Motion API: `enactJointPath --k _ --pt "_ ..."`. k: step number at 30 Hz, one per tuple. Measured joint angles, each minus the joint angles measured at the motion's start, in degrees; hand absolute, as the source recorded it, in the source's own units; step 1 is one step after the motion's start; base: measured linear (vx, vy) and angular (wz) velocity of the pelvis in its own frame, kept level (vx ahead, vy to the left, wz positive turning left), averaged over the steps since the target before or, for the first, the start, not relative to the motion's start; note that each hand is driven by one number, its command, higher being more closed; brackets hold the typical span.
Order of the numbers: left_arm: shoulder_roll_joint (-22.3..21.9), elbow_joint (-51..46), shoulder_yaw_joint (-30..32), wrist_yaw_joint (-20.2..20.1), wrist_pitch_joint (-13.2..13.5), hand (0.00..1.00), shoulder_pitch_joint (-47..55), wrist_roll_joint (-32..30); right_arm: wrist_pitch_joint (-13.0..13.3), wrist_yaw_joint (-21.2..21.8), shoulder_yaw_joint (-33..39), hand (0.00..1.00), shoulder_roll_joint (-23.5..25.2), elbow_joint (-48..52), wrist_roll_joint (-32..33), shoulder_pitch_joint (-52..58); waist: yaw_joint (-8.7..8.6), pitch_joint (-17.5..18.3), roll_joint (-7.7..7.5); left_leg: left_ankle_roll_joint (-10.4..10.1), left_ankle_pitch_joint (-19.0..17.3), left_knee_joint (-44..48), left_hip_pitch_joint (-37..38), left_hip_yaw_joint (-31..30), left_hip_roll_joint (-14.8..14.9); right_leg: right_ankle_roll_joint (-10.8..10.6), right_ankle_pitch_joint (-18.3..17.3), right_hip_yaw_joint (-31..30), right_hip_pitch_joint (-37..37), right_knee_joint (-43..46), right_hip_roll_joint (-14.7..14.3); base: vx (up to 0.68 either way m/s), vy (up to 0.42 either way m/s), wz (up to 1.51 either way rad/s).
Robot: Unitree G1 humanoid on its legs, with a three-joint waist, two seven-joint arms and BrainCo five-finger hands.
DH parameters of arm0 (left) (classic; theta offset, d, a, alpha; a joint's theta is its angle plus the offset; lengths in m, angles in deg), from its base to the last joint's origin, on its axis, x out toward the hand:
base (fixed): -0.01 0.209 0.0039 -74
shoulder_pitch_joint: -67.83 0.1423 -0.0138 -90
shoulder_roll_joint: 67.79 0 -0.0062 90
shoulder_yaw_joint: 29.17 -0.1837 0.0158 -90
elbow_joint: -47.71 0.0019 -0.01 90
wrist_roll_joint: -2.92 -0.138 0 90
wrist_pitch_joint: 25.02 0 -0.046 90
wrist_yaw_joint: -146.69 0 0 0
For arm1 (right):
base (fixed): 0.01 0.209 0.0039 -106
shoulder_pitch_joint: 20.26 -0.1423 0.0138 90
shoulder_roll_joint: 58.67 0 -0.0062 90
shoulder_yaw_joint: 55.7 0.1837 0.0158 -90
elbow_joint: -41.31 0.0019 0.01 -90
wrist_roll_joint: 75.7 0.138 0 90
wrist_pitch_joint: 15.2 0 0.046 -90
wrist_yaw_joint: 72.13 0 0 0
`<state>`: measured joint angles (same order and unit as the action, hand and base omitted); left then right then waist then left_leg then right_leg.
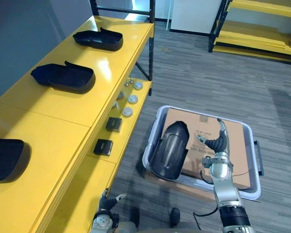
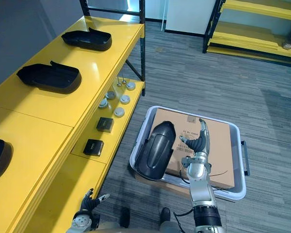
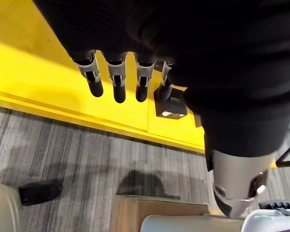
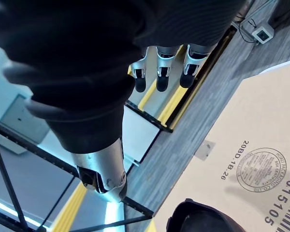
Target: Walk over and take plastic housings, then place them on the shelf
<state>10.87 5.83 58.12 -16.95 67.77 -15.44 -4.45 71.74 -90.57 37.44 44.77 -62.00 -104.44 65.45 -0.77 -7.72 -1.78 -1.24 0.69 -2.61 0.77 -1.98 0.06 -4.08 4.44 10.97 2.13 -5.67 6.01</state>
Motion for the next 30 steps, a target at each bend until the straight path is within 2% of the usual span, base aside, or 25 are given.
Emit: enactJointPath --k 4,12,19,23,27,28,30 --pt "0.0 1.2 0.0 0.0 -0.1 0.00 -0.3 0.0 -1.0 0.0 -1.3 0.00 0.6 -3.9 -1.5 0.0 0.02 0.1 -0.04 0.0 0.0 -0.5 0.0 -0.3 -0.1 -0.1 -0.1 0.0 -0.3 0.0 0.1 0.00 0.000 -0.01" --pt "0.0 1.2 0.0 0.2 -0.1 0.00 -0.3 -0.1 -4.8 -1.1 -0.5 0.00 2.6 -13.6 -3.6 -0.5 0.30 0.0 -0.08 0.2 0.2 -1.2 -0.7 -1.3 -0.2 -0.5 -0.4 1.6 -0.6 0.0 0.1 0.00 0.000 0.09" --pt "0.0 1.2 0.0 0.3 -0.1 0.00 -0.5 -0.1 -5.9 -2.9 3.1 0.00 3.4 -21.0 -3.2 -3.1 1.51 -0.2 -0.39 0.3 0.5 -1.6 -1.3 -1.3 -0.3 -0.6 -0.5 1.6 -1.5 0.0 0.2 0.00 0.000 0.00" --pt "0.0 1.2 -0.1 0.5 -0.1 0.00 -1.2 -0.1 -6.1 -3.3 3.1 0.00 3.5 -24.6 -2.1 -7.2 1.56 -1.6 -0.74 0.3 0.7 -1.7 -1.5 -1.6 -0.7 -0.6 -0.5 1.8 -1.6 0.0 0.3 -0.01 0.002 0.02" --pt "0.0 1.0 -0.1 1.4 0.0 0.00 -1.5 0.0 -6.2 -6.0 3.6 0.00 3.9 -27.1 -1.1 -10.2 1.60 -2.7 -1.02 0.3 1.5 -2.6 -2.1 -2.3 -0.8 -0.6 -0.5 2.7 -2.2 0.0 0.3 -0.02 0.000 0.10" --pt "0.0 1.0 -0.1 1.5 0.0 0.00 -1.6 0.0 -6.2 -6.3 3.7 1.00 3.9 -27.4 -1.1 -10.6 1.60 -3.0 -1.11 0.3 1.5 -2.6 -2.1 -2.3 -0.8 -0.6 -0.5 2.7 -2.2 0.0 0.3 -0.02 0.002 0.04" --pt "0.0 0.9 -0.1 1.5 0.0 0.00 -1.8 0.0 -6.3 -6.7 3.7 1.00 3.9 -28.7 -1.1 -12.1 1.63 -3.4 -1.25 0.3 1.5 -2.6 -2.1 -2.3 -0.9 -0.6 -0.5 2.7 -2.2 0.0 0.4 0.00 0.000 0.00"
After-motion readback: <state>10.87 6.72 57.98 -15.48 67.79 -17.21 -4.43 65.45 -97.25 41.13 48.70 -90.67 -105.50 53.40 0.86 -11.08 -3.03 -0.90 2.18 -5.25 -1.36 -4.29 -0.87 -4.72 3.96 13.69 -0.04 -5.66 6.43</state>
